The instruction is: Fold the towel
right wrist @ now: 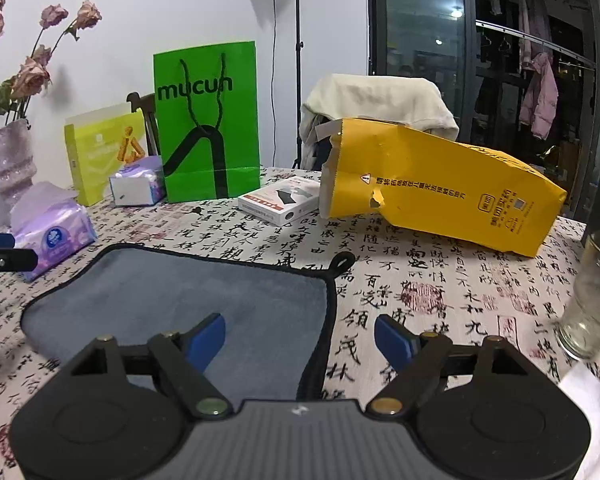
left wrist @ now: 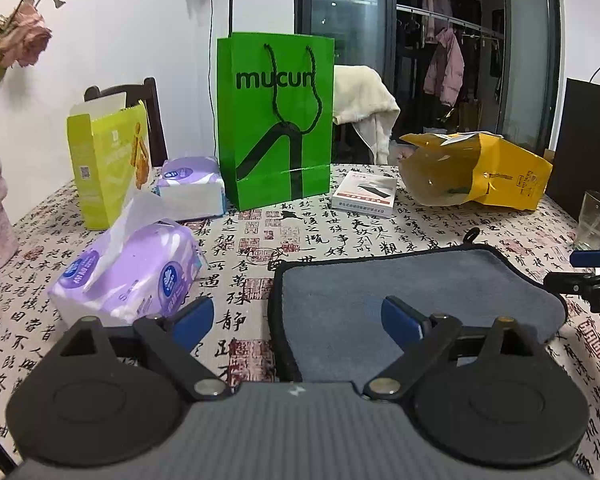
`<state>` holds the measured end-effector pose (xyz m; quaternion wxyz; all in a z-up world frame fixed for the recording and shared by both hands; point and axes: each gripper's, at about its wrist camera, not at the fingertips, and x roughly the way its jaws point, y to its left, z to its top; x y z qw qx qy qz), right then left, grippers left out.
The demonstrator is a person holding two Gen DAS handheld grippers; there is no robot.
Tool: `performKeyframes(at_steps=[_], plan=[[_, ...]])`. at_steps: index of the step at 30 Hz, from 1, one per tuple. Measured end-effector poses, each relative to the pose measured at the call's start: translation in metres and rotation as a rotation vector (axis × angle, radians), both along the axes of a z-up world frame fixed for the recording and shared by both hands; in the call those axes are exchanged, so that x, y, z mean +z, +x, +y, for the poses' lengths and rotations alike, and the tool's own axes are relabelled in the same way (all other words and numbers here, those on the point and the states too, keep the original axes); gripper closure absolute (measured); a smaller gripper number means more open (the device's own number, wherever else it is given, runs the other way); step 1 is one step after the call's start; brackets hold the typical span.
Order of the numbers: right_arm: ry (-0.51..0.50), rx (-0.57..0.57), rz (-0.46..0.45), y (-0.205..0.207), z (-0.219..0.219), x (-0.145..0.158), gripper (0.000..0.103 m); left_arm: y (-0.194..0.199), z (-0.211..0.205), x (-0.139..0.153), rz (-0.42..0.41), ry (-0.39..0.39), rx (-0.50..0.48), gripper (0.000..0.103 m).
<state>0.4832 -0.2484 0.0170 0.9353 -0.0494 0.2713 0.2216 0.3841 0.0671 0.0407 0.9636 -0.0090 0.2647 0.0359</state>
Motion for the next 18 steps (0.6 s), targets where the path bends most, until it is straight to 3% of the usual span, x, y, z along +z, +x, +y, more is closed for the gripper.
performKeyframes(at_steps=[18], plan=[[0.033,-0.008,-0.025,-0.058,-0.004,0.004,0.021,-0.053,-0.011,0.005,-0.048,0.020,0.004,0.003]])
